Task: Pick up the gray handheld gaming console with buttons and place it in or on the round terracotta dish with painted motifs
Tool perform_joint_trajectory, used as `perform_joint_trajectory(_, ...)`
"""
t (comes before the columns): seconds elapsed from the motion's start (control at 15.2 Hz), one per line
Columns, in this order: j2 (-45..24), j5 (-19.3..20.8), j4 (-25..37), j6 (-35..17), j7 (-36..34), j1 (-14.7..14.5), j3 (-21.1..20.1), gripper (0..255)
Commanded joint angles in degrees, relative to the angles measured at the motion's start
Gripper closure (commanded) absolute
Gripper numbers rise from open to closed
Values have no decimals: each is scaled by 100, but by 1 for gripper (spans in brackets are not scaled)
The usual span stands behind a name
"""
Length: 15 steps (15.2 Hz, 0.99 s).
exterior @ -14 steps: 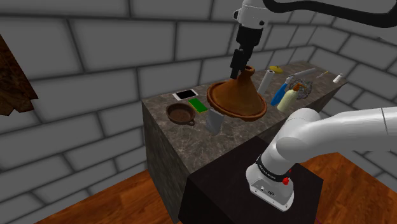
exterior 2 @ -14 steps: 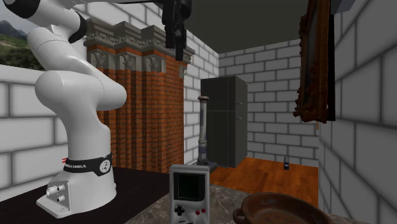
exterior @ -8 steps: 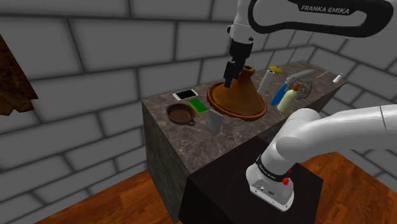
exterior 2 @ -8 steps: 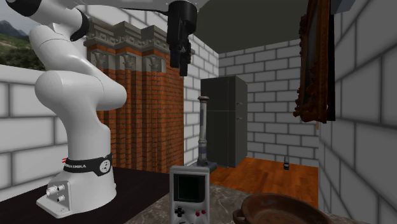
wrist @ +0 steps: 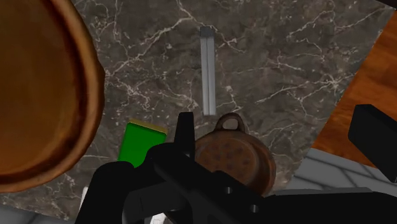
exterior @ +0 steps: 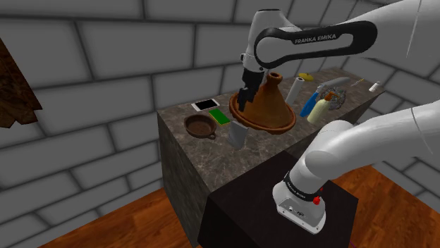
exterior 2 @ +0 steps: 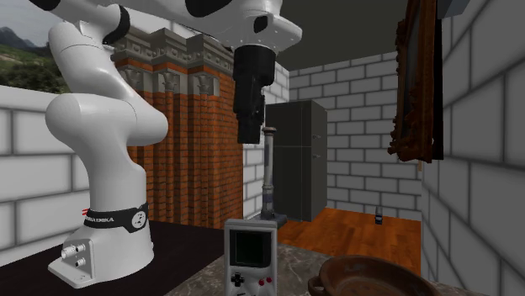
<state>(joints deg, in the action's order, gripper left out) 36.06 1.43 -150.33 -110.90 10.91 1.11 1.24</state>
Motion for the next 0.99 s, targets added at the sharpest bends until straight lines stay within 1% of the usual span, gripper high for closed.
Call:
perform_joint_trajectory(0.0, -327, 13, -107, -446, 18, 19, 35, 0)
perform_joint_trajectory(0.26, -1085, 51, -273, -1359, 108, 79, 149, 0)
perform_joint_trajectory(0.53, -1979, 51, -289, -2257, 215, 126, 260, 0)
perform_joint_trajectory(0.92, -2426, 35, -432, -2845, 242, 127, 283, 0)
